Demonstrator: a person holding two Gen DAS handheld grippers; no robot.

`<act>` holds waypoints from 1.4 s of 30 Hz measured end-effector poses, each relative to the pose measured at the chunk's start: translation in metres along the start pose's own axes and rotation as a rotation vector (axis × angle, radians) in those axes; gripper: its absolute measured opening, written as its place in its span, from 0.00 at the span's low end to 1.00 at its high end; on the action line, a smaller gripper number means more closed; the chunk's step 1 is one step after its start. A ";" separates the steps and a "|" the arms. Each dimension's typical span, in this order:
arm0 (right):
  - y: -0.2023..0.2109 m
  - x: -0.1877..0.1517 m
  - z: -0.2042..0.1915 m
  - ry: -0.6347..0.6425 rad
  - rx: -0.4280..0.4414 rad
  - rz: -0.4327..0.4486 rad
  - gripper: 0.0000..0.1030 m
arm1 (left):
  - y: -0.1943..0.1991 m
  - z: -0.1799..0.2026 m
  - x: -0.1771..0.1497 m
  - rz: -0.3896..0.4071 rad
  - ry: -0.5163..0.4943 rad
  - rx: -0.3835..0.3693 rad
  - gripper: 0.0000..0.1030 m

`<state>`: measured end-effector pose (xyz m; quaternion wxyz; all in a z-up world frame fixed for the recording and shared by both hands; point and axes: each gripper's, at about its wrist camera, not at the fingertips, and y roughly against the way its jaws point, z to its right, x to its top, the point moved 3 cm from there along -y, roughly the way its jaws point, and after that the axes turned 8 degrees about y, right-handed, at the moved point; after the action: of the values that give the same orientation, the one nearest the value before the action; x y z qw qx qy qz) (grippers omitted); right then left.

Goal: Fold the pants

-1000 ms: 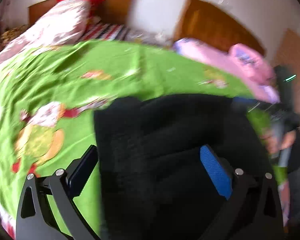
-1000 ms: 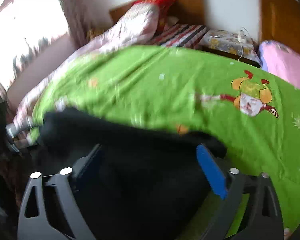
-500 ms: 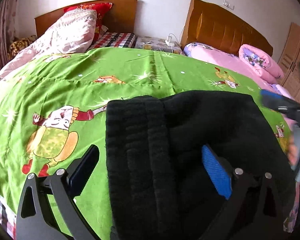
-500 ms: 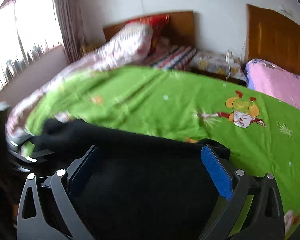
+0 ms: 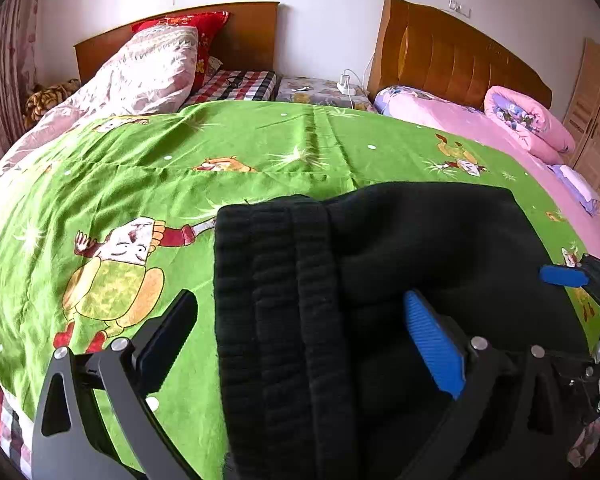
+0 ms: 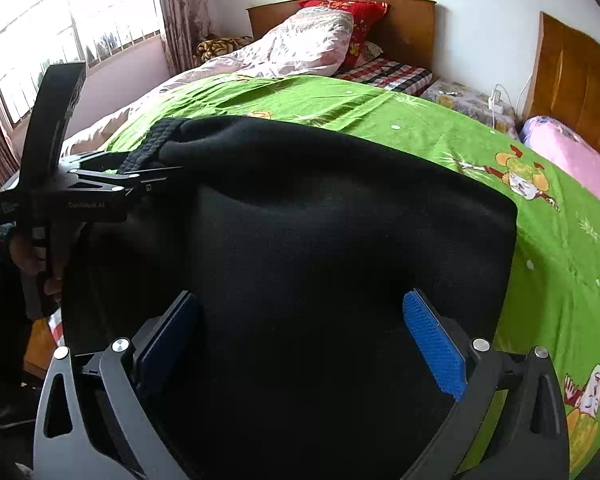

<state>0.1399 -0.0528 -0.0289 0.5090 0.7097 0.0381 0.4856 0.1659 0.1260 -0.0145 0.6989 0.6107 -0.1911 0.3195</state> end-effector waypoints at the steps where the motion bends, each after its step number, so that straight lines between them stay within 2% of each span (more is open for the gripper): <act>1: 0.001 -0.001 0.000 -0.005 0.003 0.005 0.96 | 0.000 0.000 0.000 -0.001 0.002 -0.001 0.99; 4: 0.005 -0.003 -0.003 -0.002 -0.026 0.024 0.96 | 0.005 0.002 0.002 0.005 0.015 0.039 0.99; 6: 0.023 -0.005 -0.006 0.008 -0.121 0.077 0.95 | 0.024 0.010 0.006 0.074 0.011 0.108 0.98; 7: 0.035 -0.007 -0.007 -0.005 -0.167 0.119 0.95 | 0.033 0.014 0.007 0.097 0.007 0.111 0.98; 9: 0.068 -0.017 -0.008 -0.078 -0.171 0.250 0.96 | 0.060 0.023 0.007 0.188 0.010 0.133 0.98; 12: 0.104 -0.040 -0.017 -0.113 -0.208 0.371 0.96 | 0.111 0.038 -0.011 0.394 0.000 0.143 0.98; 14: 0.128 -0.064 -0.029 -0.103 -0.301 0.434 0.96 | 0.129 0.044 -0.027 0.462 -0.006 0.148 0.98; 16: 0.148 -0.090 -0.042 -0.118 -0.357 0.500 0.96 | 0.146 0.051 -0.047 0.533 0.004 0.162 0.98; 19: 0.162 -0.118 -0.054 -0.123 -0.381 0.528 0.96 | 0.163 0.060 -0.076 0.609 0.016 0.155 0.99; 20: 0.167 -0.126 -0.059 -0.119 -0.391 0.528 0.96 | 0.166 0.063 -0.083 0.611 0.018 0.143 0.99; 23: 0.182 -0.144 -0.064 -0.143 -0.425 0.509 0.96 | 0.162 0.073 -0.103 0.530 0.024 0.161 0.99; 24: 0.185 -0.148 -0.064 -0.157 -0.424 0.508 0.96 | 0.159 0.079 -0.110 0.494 0.009 0.138 0.99; 28: 0.195 -0.161 -0.066 -0.200 -0.414 0.492 0.96 | 0.154 0.092 -0.124 0.435 -0.027 0.113 0.99; 35: 0.197 -0.162 -0.080 -0.162 -0.418 0.482 0.96 | 0.159 0.100 -0.129 0.448 -0.070 0.095 0.99; 42: 0.196 -0.159 -0.086 -0.143 -0.428 0.482 0.96 | 0.159 0.099 -0.127 0.450 -0.061 0.098 0.99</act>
<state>-0.0926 -0.1757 0.0175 0.5184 0.6074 -0.2698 0.5381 -0.0217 0.0103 0.0364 0.5737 0.5952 -0.3278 0.4573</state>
